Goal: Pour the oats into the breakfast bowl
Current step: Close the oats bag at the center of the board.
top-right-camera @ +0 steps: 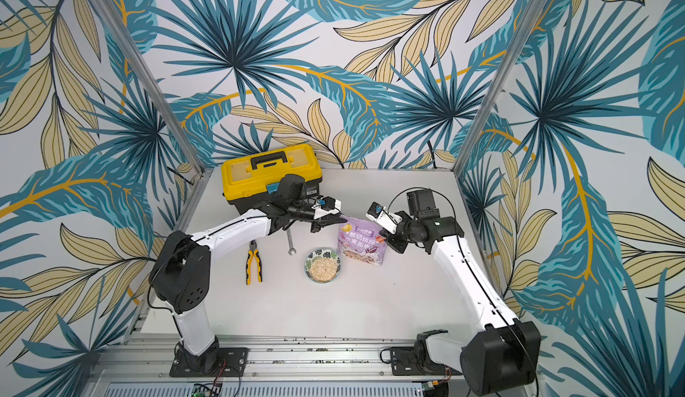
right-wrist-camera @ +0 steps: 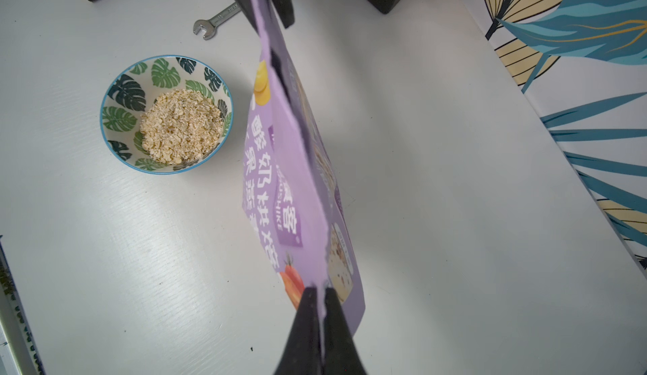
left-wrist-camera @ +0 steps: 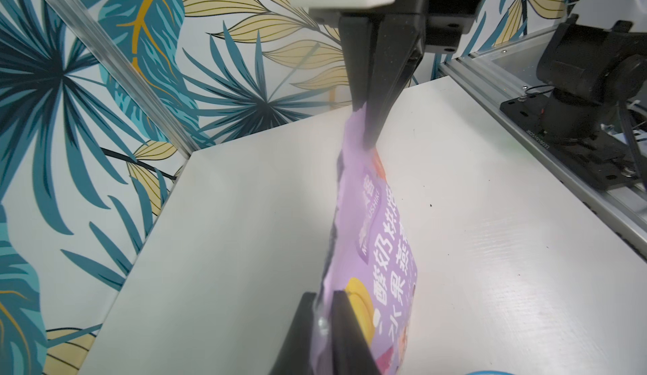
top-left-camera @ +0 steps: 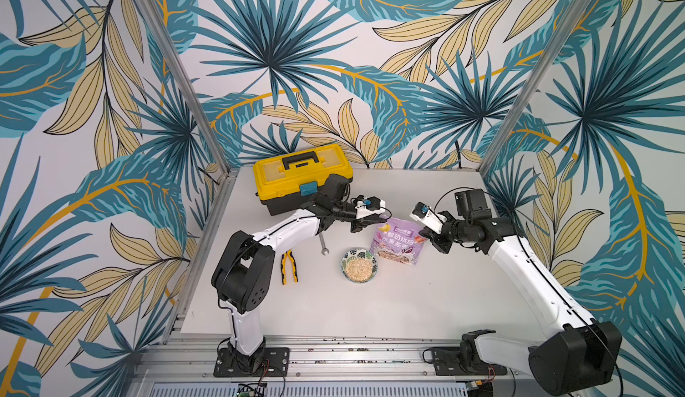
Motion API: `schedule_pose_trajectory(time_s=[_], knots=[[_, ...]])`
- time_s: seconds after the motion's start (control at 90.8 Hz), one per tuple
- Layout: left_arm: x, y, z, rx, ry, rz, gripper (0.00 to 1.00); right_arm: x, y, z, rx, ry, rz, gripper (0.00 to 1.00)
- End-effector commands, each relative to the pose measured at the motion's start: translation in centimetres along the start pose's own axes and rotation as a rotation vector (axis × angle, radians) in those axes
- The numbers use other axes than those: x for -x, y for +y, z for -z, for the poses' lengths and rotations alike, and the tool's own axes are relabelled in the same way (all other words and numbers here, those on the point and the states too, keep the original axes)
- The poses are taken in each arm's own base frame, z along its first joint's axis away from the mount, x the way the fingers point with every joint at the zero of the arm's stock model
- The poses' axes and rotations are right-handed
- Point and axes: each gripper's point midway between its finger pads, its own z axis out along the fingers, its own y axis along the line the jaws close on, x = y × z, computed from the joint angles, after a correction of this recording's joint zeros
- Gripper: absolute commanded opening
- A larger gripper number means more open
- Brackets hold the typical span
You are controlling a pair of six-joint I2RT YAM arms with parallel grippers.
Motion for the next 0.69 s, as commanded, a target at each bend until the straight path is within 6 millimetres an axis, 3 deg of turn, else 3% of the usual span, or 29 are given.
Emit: schedule_pose_trajectory(time_s=[0.0,0.275,0.496,0.683], knots=[[1.3,-0.6,0.3,-0.027,-0.042,-0.014,0.02,1.0,-0.1,0.6,-0.009,-0.055,-0.004,0.07],[1.7,-0.8,-0.5,-0.039,-0.064,-0.03,0.0,1.6,-0.1,0.8,-0.004,-0.071,-0.01,0.16],[2.0,-0.7,-0.9,-0.038,-0.074,-0.035,0.0,3.4,-0.1,1.9,0.007,-0.123,-0.014,0.36],[2.1,-0.8,-1.2,-0.04,-0.077,-0.035,0.0,4.4,0.3,0.6,0.033,-0.141,0.007,0.57]])
